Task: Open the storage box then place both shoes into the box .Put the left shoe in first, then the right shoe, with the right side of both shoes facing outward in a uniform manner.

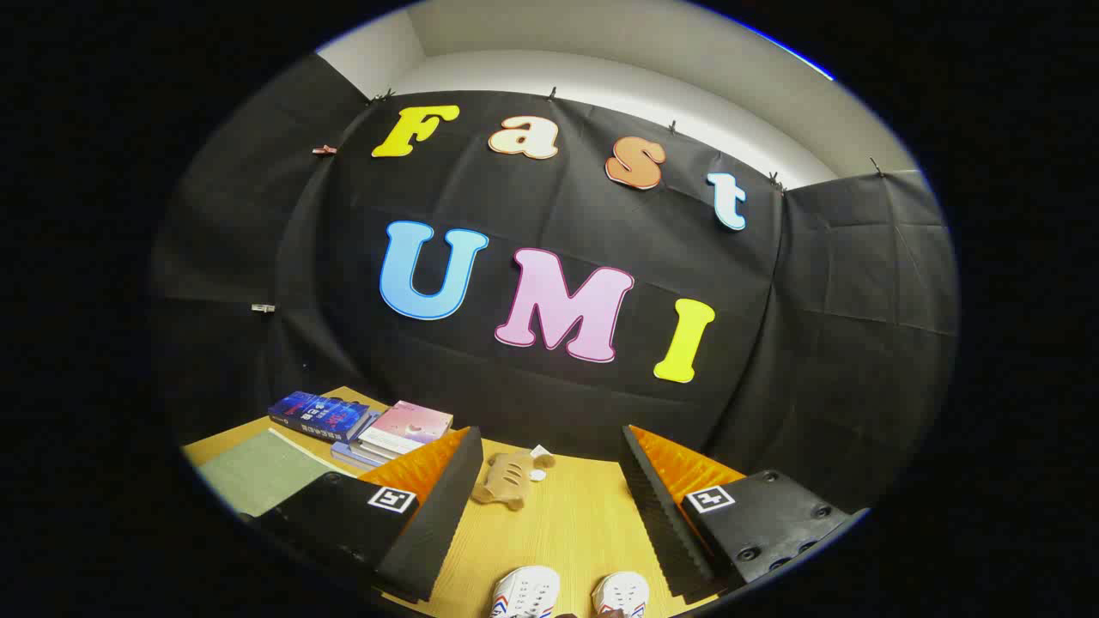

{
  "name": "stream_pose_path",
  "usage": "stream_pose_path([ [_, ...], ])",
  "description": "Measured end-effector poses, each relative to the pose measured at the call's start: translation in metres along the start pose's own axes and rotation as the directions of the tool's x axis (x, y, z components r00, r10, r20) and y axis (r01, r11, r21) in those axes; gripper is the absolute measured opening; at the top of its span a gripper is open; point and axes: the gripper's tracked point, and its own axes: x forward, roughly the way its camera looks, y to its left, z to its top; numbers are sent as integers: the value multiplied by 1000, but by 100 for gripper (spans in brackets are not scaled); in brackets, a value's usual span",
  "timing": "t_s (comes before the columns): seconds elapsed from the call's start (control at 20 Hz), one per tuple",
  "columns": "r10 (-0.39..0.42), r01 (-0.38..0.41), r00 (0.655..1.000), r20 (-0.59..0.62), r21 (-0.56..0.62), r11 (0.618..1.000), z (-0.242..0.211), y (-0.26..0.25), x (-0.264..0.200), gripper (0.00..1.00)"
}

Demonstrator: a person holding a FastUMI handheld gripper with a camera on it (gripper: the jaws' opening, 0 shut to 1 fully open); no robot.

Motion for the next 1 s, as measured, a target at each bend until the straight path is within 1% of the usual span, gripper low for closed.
stream_pose_path([
  [0.4, 10, -10, 1000, -17, -18, 1000, -4, 7, -3, 98],
  [1.0, 1, -2, 999, -35, -21, 1000, -11, 3, -7, 98],
])
